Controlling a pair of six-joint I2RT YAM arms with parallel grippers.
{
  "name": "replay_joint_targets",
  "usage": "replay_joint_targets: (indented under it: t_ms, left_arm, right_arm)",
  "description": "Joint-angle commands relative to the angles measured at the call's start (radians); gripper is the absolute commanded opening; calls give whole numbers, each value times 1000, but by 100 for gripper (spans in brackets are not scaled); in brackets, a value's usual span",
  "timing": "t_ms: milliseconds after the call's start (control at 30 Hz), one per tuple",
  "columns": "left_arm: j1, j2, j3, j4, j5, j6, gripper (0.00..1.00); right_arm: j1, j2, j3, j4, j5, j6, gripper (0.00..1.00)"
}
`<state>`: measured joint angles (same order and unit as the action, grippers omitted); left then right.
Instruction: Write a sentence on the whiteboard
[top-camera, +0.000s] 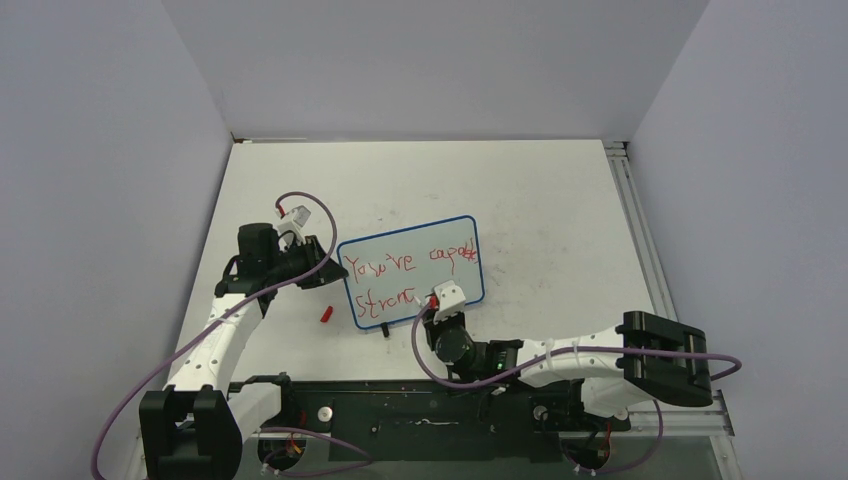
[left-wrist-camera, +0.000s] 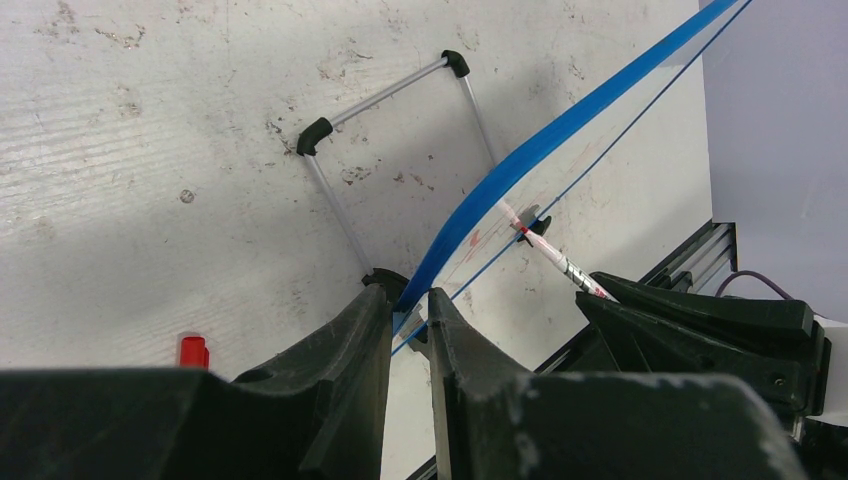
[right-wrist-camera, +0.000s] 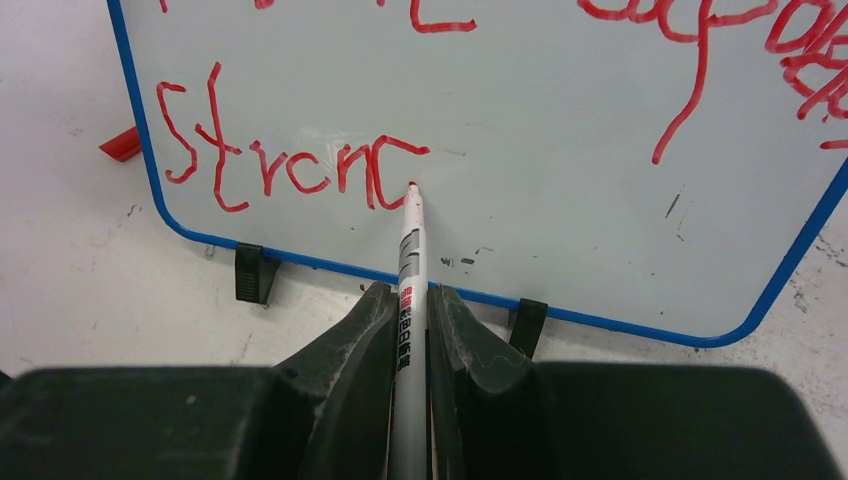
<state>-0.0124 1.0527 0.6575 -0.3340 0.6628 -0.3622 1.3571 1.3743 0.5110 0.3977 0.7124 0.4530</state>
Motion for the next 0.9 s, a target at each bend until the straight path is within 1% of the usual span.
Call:
replay_joint_targets:
  t_ms: [0, 333, 867]
  left_arm:
    - [-4, -20, 40, 17, 11, 5, 19]
    - [-3, -18, 40, 16, 11, 5, 19]
    - [-4, -18, 40, 16, 12, 5, 18]
  right_arm:
    - [-19, -26, 46, 58, 38, -38, 5]
    - [-32, -18, 51, 66, 21, -52, 5]
    - [-5, -22, -3, -17, 2, 70, 5]
